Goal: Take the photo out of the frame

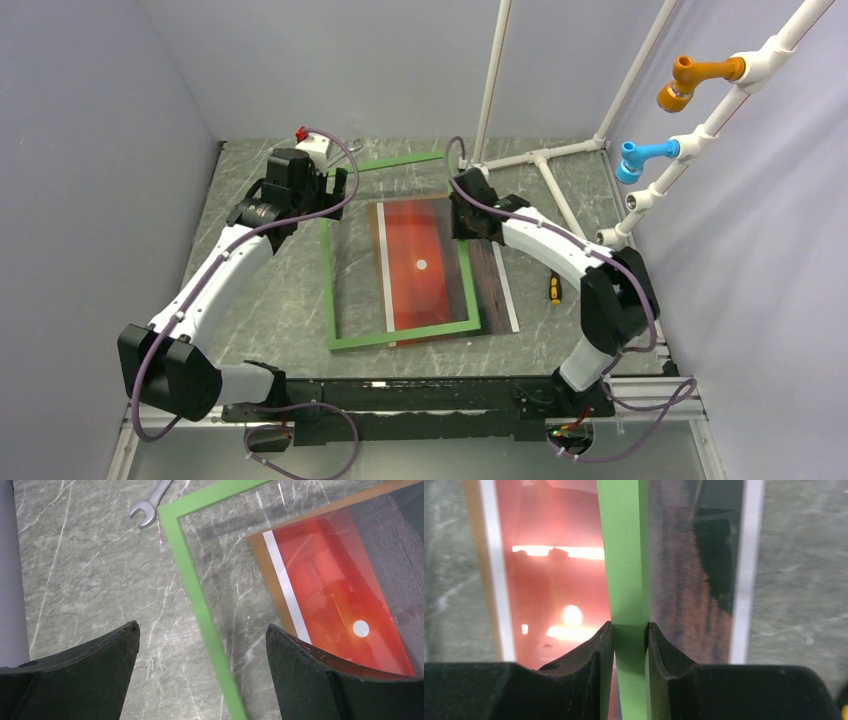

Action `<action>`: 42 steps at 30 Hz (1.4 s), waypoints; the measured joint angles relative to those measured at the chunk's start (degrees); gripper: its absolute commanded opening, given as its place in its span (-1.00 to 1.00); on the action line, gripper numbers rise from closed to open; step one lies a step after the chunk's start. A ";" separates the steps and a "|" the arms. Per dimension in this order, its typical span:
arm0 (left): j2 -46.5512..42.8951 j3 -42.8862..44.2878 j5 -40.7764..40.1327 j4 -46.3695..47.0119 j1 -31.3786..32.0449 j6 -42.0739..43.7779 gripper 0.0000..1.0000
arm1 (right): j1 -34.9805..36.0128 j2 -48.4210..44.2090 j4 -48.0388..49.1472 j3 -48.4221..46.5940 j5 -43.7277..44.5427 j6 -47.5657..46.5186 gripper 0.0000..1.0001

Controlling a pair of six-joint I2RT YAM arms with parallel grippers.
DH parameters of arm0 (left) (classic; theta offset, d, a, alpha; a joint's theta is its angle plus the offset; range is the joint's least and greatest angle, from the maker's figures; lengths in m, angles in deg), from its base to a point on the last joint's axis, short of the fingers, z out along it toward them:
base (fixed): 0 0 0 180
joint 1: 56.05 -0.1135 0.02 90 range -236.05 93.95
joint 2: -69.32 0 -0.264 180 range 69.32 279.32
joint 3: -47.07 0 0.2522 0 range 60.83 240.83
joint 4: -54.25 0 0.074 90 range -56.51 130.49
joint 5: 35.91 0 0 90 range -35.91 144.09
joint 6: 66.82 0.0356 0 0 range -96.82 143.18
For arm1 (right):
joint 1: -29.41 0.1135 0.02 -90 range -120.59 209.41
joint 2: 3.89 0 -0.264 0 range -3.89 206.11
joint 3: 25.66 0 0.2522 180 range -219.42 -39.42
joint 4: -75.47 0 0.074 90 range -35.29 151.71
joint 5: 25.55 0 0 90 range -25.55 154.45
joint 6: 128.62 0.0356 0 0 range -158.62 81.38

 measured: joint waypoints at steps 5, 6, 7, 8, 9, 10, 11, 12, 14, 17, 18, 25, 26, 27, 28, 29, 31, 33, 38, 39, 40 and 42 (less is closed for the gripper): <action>0.00 -0.09 -1.40 0.09 0.00 0.26 0.94 | 4.85 8.61 -0.13 -6.97 -0.20 6.84 -1.00; 0.00 -0.09 -1.66 0.11 0.00 0.37 0.94 | 5.92 10.93 -0.24 -8.68 -0.39 8.46 -1.00; 0.00 -0.11 -1.90 0.17 0.00 0.39 0.94 | 6.58 12.44 -0.24 -9.68 -0.57 9.49 -1.00; 0.00 -0.17 -2.16 0.31 0.00 0.42 0.94 | 7.41 14.27 -0.61 -11.10 -0.98 10.75 -1.00; 0.00 -0.33 -2.38 0.55 -0.04 0.44 0.93 | 8.11 16.13 -0.81 -12.68 -1.46 11.89 -1.00; 0.00 -0.37 -2.60 0.61 -0.13 0.52 0.94 | 8.83 17.92 -0.85 -14.21 -1.84 12.87 -1.00; 0.00 -0.39 -2.75 0.59 -0.24 0.63 0.94 | 9.44 19.37 -0.96 -15.54 -2.10 13.62 -1.00; 0.00 -0.46 -2.86 0.66 -0.37 0.70 0.95 | 10.23 21.09 -0.98 -17.18 -2.67 14.60 -1.00; -0.11 -0.76 -3.30 1.18 -0.66 0.79 0.94 | 11.80 24.13 -0.85 -20.20 -3.78 16.39 -1.00; -0.11 -0.90 -3.96 1.16 -1.31 0.81 0.94 | 13.64 27.15 -0.09 -22.95 -5.35 18.93 -1.00; -0.11 -0.90 -4.13 1.16 -1.49 0.81 0.94 | 14.21 28.02 0.31 -23.69 -6.01 19.82 -1.00; -0.11 -1.03 -4.57 1.29 -1.97 0.81 0.94 | 17.18 32.54 2.16 -27.56 -7.98 24.37 -1.00; -0.11 -1.03 -4.57 1.31 -1.97 0.81 0.94 | 17.51 32.92 2.54 -27.74 -8.02 25.00 -1.00; -0.11 -1.03 -4.57 1.33 -1.97 0.81 0.94 | 17.77 33.18 2.78 -27.85 -8.02 25.55 -1.00; -0.11 -1.03 -4.57 1.36 -1.97 0.81 0.93 | 17.97 33.35 2.97 -27.91 -8.04 25.99 -1.00; -0.11 -1.03 -4.55 1.36 -1.97 0.81 0.93 | 18.18 33.64 3.30 -28.00 -8.09 26.56 -1.00; -0.11 -1.03 -4.55 1.36 -1.97 0.81 0.94 | 18.47 34.42 3.58 -28.68 -8.13 27.19 -1.00; -0.11 -1.03 -4.57 1.36 -1.99 0.81 0.93 | 18.67 35.60 3.69 -29.83 -8.15 27.30 -0.95; -0.09 -1.03 -4.55 1.38 -1.99 0.81 0.94 | 18.99 36.59 3.74 -30.71 -8.11 26.47 -0.75; -0.09 -1.03 -4.57 1.38 -1.99 0.81 0.94 | 19.02 36.61 3.63 -30.88 -8.11 26.23 -0.71; -0.09 -1.03 -4.55 1.38 -1.99 0.81 0.93 | 19.02 36.70 3.39 -31.23 -8.11 25.90 -0.65; -0.02 -1.03 -4.52 1.38 -2.01 0.81 0.94 | 19.02 37.09 3.34 -32.30 -8.11 25.03 -0.51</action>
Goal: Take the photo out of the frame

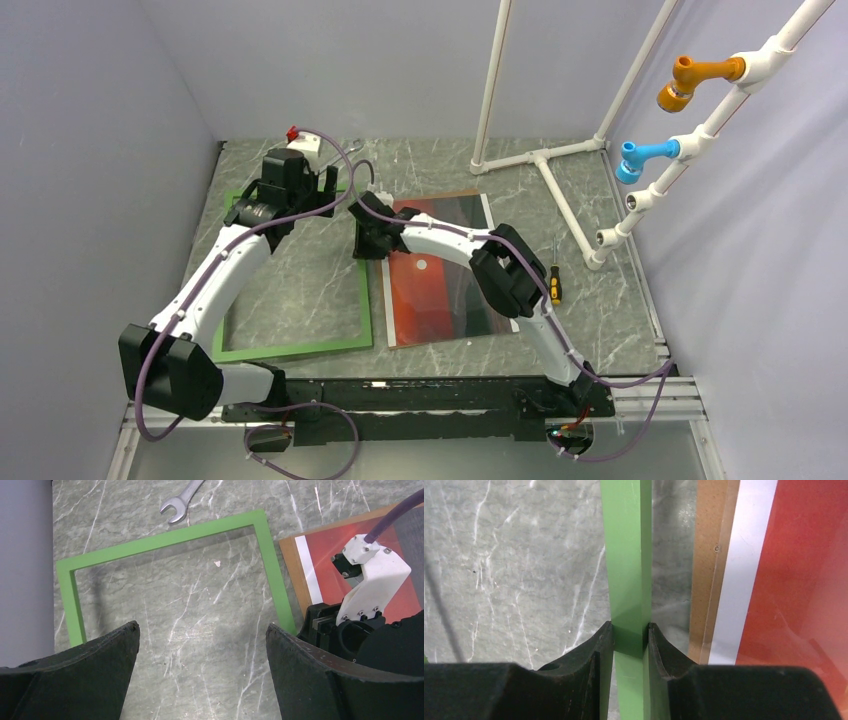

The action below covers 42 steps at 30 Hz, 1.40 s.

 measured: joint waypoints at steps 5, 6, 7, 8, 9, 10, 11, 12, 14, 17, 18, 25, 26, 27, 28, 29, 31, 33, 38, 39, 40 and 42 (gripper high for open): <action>0.20 0.00 -0.02 0.00 -0.15 -0.02 0.99 | 0.00 0.13 1.27 -0.76 -2.38 -0.87 0.07; 0.20 0.00 -0.02 0.02 -0.17 -0.02 0.99 | -0.02 0.13 2.08 -0.83 -3.34 -0.90 0.15; 0.20 0.00 0.00 0.02 -0.20 -0.02 0.99 | -0.02 0.13 2.69 -0.85 -4.04 -0.94 0.23; 0.20 0.00 0.00 0.02 -0.20 -0.02 0.99 | 0.00 0.09 3.45 -0.87 -4.68 -1.31 0.29; 0.20 0.00 0.00 0.02 -0.20 -0.02 0.99 | 0.00 0.00 3.91 -0.85 -5.14 -1.49 0.33; 0.20 0.00 -0.02 0.02 -0.20 -0.02 0.99 | -0.02 -0.31 4.59 -0.44 -5.62 -1.90 0.35; 0.20 -0.02 -0.02 0.07 -0.20 0.00 0.99 | -0.13 -0.94 5.14 0.44 -5.81 -2.36 0.35; 0.20 -0.04 0.00 0.11 -0.22 -0.02 0.99 | -0.24 -2.29 5.60 2.19 -6.08 -3.04 0.36; 0.20 -0.04 0.07 0.11 -0.22 -0.02 0.99 | -0.59 -5.84 6.25 6.21 -6.62 -4.46 0.36; 0.20 -0.04 0.83 0.17 -0.24 -0.07 0.99 | -2.54 -15.02 7.96 16.37 -7.30 -7.15 0.34; 0.20 -0.09 1.55 0.26 -0.22 -0.09 0.99 | -3.82 -19.15 8.48 20.83 -7.67 -8.15 0.34; 6.78 1.36 17.42 0.79 0.13 -1.90 0.87 | -19.08 -46.31 11.45 46.84 -8.61 -13.77 0.66; 8.74 1.84 20.33 0.79 0.48 -2.47 0.83 | -21.90 -49.99 11.19 50.07 -8.70 -14.51 0.70; 11.45 2.49 23.98 0.74 1.09 -3.10 0.79 | -24.09 -52.72 10.99 52.41 -8.90 -15.02 0.71; 14.12 3.19 27.41 0.61 1.84 -3.74 0.77 | -26.73 -55.80 10.71 55.12 -9.40 -15.63 0.72; 16.33 3.76 30.14 0.55 2.54 -4.31 0.75 | -29.31 -58.47 10.67 57.51 -10.12 -16.15 0.72; 21.33 5.05 36.02 0.13 4.44 -5.84 0.71 | -35.47 -63.30 10.49 62.34 -12.17 -17.18 0.72; 24.39 5.49 39.26 -0.52 5.64 -6.93 0.63 | -40.28 -65.75 10.32 65.55 -14.16 -17.79 0.71; 29.88 6.34 45.13 -2.49 7.26 -9.46 0.56 | -49.24 -67.76 10.47 71.45 -19.52 -18.86 0.63; 30.56 6.58 45.77 -2.73 7.21 -9.90 0.55 | -50.51 -67.60 10.60 72.13 -20.87 -19.10 0.62; 31.52 7.02 46.51 -2.99 7.15 -10.43 0.55 | -51.63 -67.34 10.86 72.57 -22.16 -19.30 0.62; 33.35 8.09 47.45 -3.23 7.04 -10.91 0.56 | -53.57 -66.01 12.11 73.05 -25.27 -19.61 0.61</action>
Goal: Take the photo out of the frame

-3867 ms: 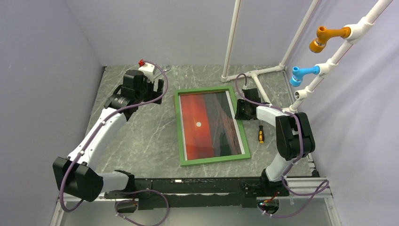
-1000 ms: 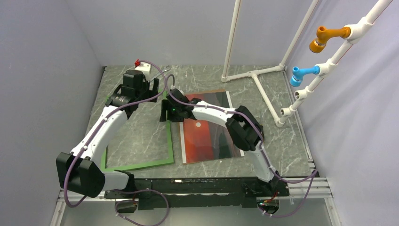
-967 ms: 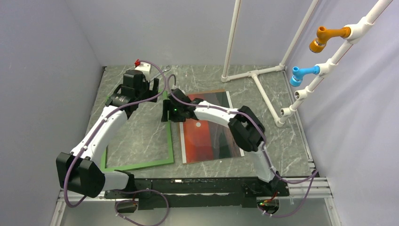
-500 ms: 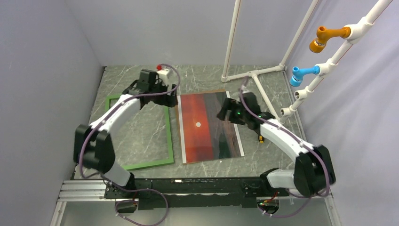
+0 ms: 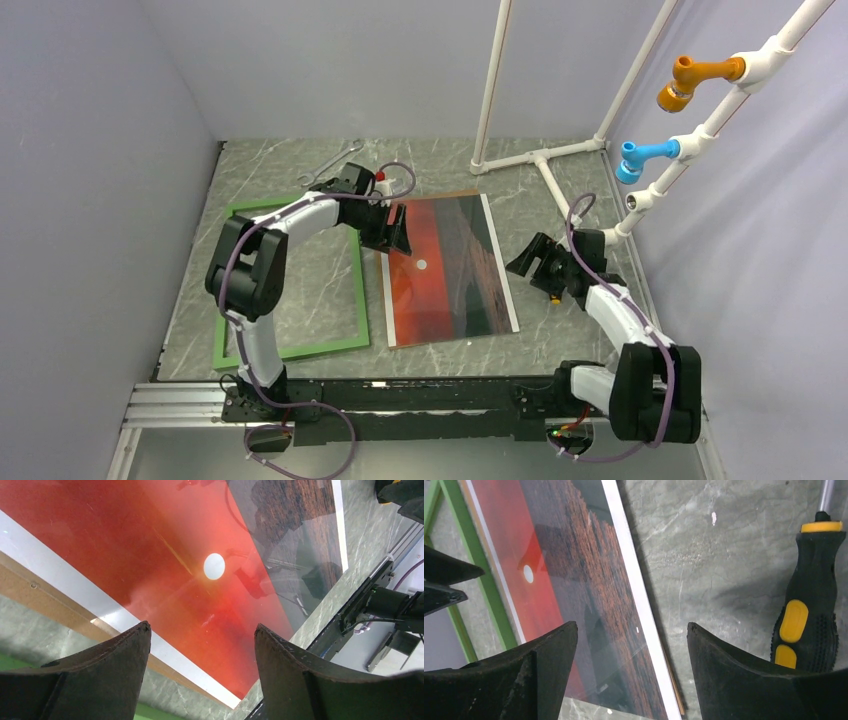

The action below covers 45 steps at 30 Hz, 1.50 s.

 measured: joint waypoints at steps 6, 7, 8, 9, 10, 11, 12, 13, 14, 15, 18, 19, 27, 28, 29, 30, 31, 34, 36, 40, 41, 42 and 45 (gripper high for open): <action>4.39 1.49 0.90 -0.98 -0.26 -1.27 0.57 | -1.64 4.76 4.42 0.85 -6.60 -0.37 0.58; 4.81 1.49 0.96 -1.22 -0.28 -1.36 0.57 | -1.62 5.27 4.87 0.96 -7.41 -0.44 0.57; 5.09 1.49 1.09 -1.36 -0.33 -1.44 0.57 | -1.62 5.60 5.22 1.05 -8.02 -0.52 0.57; 5.31 1.49 1.29 -1.46 -0.42 -1.51 0.57 | -1.62 5.99 5.57 1.16 -8.81 -0.59 0.56; 5.62 1.53 1.57 -1.60 -0.55 -1.88 0.57 | -1.64 6.45 5.97 1.25 -9.57 -0.72 0.56; 5.95 1.64 1.86 -1.68 -0.66 -2.19 0.58 | -1.64 6.95 6.32 1.29 -10.29 -0.79 0.56; 6.32 1.79 2.08 -1.81 -0.76 -2.36 0.58 | -1.64 7.54 6.80 1.36 -10.84 -0.87 0.56; 6.69 2.05 2.38 -2.03 -0.90 -2.54 0.58 | -1.66 8.13 7.26 1.46 -11.30 -0.96 0.56; 6.95 2.32 2.60 -2.16 -1.03 -2.67 0.58 | -1.66 8.74 7.63 1.53 -11.56 -1.01 0.56; 7.17 2.54 2.89 -2.21 -1.20 -2.80 0.58 | -1.66 9.25 7.93 1.57 -11.78 -1.03 0.55; 7.37 2.64 3.45 -2.16 -1.55 -2.95 0.59 | -1.68 11.50 10.10 1.66 -12.63 -0.92 0.54; 7.43 2.64 3.63 -2.16 -1.62 -2.95 0.59 | -1.66 12.41 11.06 1.66 -13.16 -0.79 0.52; 8.20 3.39 4.17 -2.43 -1.86 -3.45 0.60 | -1.66 19.87 20.92 1.42 -18.97 2.62 0.45; 8.33 3.48 4.26 -2.47 -1.88 -3.52 0.60 | -1.66 20.46 21.77 1.31 -19.43 2.95 0.44; 8.50 3.63 4.39 -2.49 -1.92 -3.63 0.60 | -1.66 21.11 22.73 1.20 -19.89 3.45 0.44; 8.74 3.87 4.55 -2.56 -1.95 -3.76 0.60 | -1.68 21.79 23.71 1.05 -20.28 3.91 0.44; 8.92 4.07 4.76 -2.56 -1.97 -3.80 0.60 | -1.73 22.34 24.52 0.96 -20.61 4.35 0.43; 9.38 4.48 5.14 -2.62 -2.01 -3.82 0.60 | -1.84 23.80 26.80 0.68 -21.20 5.60 0.43; 9.68 4.74 5.44 -2.62 -2.08 -3.82 0.60 | -1.86 24.57 27.93 0.31 -21.29 6.25 0.43; 9.86 4.85 5.84 -2.62 -2.27 -3.87 0.60 | -1.99 24.87 29.68 -0.26 -21.88 7.45 0.42; 9.86 4.85 5.86 -2.62 -2.32 -3.87 0.61 | -1.99 24.87 29.94 -0.46 -21.97 7.63 0.42; 9.88 4.85 5.86 -2.64 -2.34 -3.87 0.61 | -2.01 24.87 30.16 -0.66 -22.03 7.74 0.42; 9.94 4.92 5.88 -2.67 -2.34 -3.87 0.61 | -1.99 24.83 30.64 -0.98 -22.21 8.09 0.37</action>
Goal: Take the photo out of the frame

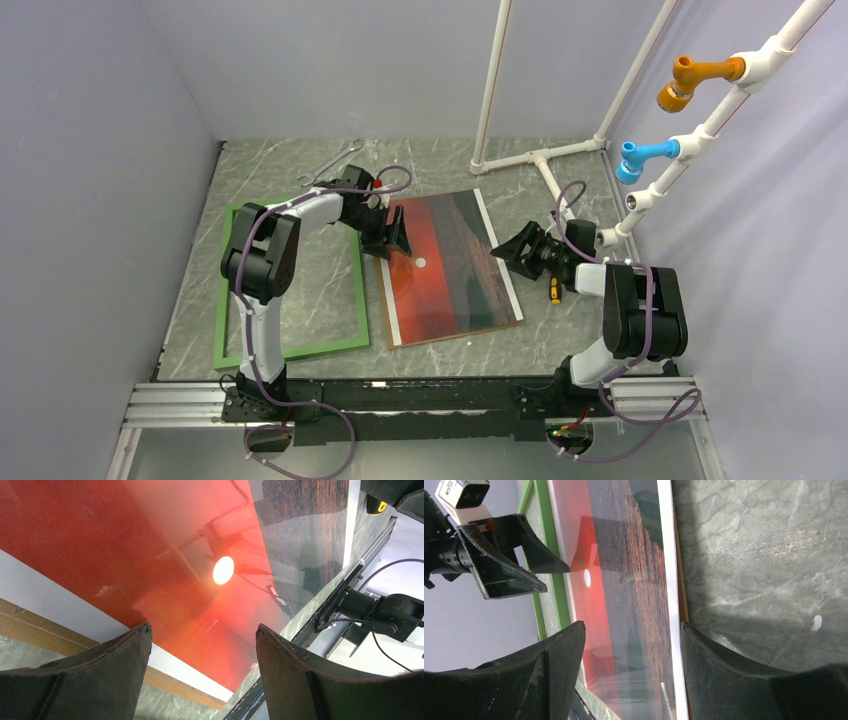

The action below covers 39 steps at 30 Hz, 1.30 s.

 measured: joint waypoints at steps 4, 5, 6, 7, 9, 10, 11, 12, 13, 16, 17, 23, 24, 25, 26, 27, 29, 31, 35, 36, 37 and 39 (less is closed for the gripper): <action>0.26 0.31 0.11 -0.15 0.00 0.00 0.60 | -0.04 0.00 0.37 -0.02 -0.22 0.66 0.29; 0.37 0.37 0.20 -0.15 -0.02 -0.02 0.60 | -0.04 0.00 0.59 -0.02 -0.37 1.05 0.24; 0.42 0.39 0.31 -0.15 -0.04 -0.09 0.61 | -0.04 0.00 0.90 -0.02 -0.70 1.33 0.21; 0.44 0.44 0.42 -0.15 -0.04 -0.11 0.61 | -0.07 0.00 1.25 -0.02 -1.16 1.81 0.18; 0.46 0.48 0.52 -0.15 -0.04 -0.13 0.61 | -0.04 0.00 2.23 0.02 -2.08 2.80 0.12; 0.46 0.48 0.55 -0.13 -0.04 -0.13 0.61 | -0.04 -0.02 2.93 0.09 -2.73 3.41 0.08; 0.46 0.48 0.55 -0.15 -0.07 -0.13 0.61 | -0.04 -0.09 3.69 0.28 -3.21 4.02 0.05; 0.46 0.48 0.55 -0.15 -0.04 -0.13 0.61 | -0.04 -0.17 4.24 0.50 -3.56 4.37 -0.01; 0.46 0.48 0.55 -0.15 -0.07 -0.13 0.60 | -0.04 -0.26 4.96 0.85 -4.02 4.94 -0.04; 0.46 0.48 0.55 -0.15 -0.07 -0.13 0.60 | -0.04 -0.68 6.10 2.14 -4.85 6.27 -0.13; 0.46 0.48 0.55 -0.15 -0.07 -0.13 0.61 | -0.04 -0.79 6.51 2.58 -5.09 6.62 -0.17; 0.46 0.48 0.57 -0.13 -0.07 -0.13 0.61 | -0.13 -0.85 9.70 4.15 -6.62 9.31 -0.23; 0.46 0.48 0.57 -0.15 -0.07 -0.13 0.61 | -0.17 -0.85 10.36 4.33 -6.95 9.68 -0.23; 0.46 0.48 0.57 -0.15 -0.07 -0.15 0.61 | -0.22 -0.85 10.73 4.37 -7.26 9.99 -0.23; 0.46 0.48 0.57 -0.15 -0.07 -0.13 0.61 | -0.24 -0.85 11.15 4.37 -7.56 10.29 -0.21; 0.46 0.48 0.57 -0.13 -0.07 -0.13 0.61 | -0.24 -0.85 11.67 4.37 -7.78 10.69 -0.19; 0.46 0.48 0.57 -0.15 -0.07 -0.15 0.61 | -0.31 -0.85 13.22 4.37 -8.61 12.11 -0.08; 0.46 0.48 0.57 -0.15 -0.07 -0.13 0.61 | -0.33 -0.85 15.17 4.42 -9.46 13.62 -0.01; 0.46 0.48 0.59 -0.13 -0.07 -0.13 0.61 | -0.44 -0.85 17.25 4.42 -10.60 15.10 0.14; 0.46 0.48 0.61 -0.13 -0.07 -0.15 0.61 | -0.52 -0.85 17.42 4.48 -10.60 15.30 0.16; 0.46 0.48 0.61 -0.13 -0.07 -0.15 0.62 | -0.63 -0.85 17.62 4.70 -10.60 15.45 0.17; 0.46 0.48 0.61 -0.13 -0.07 -0.15 0.62 | -0.90 -0.85 18.10 5.20 -10.64 15.65 0.17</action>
